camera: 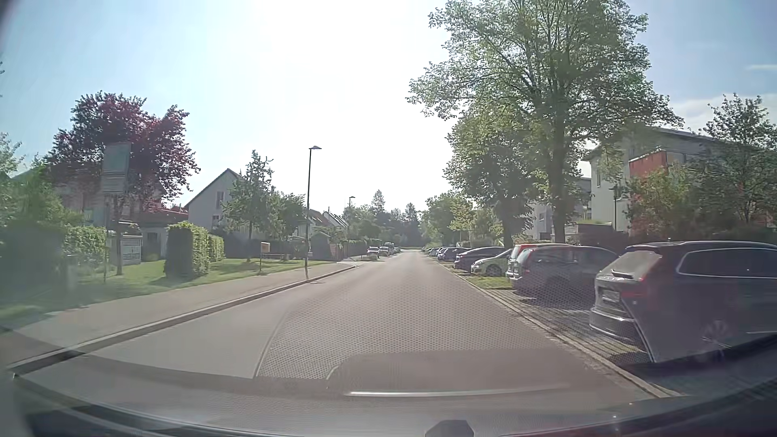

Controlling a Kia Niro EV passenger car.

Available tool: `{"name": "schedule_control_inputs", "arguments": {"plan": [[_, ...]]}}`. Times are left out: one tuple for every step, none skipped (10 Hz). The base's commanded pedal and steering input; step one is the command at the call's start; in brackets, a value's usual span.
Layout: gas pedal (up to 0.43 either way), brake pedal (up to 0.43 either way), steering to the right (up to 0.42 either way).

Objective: Follow the waypoints while adhering to traffic rules and regulations

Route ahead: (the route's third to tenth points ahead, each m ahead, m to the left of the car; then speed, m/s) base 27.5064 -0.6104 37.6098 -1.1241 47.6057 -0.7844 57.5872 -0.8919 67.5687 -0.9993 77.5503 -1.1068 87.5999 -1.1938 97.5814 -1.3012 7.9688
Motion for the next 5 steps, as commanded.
{"name": "schedule_control_inputs", "arguments": {"plan": [[0.039,0.000,0.000],[0.028,0.000,0.000],[0.020,0.000,0.000],[0.020,0.000,0.000],[0.000,0.000,0.000]]}}
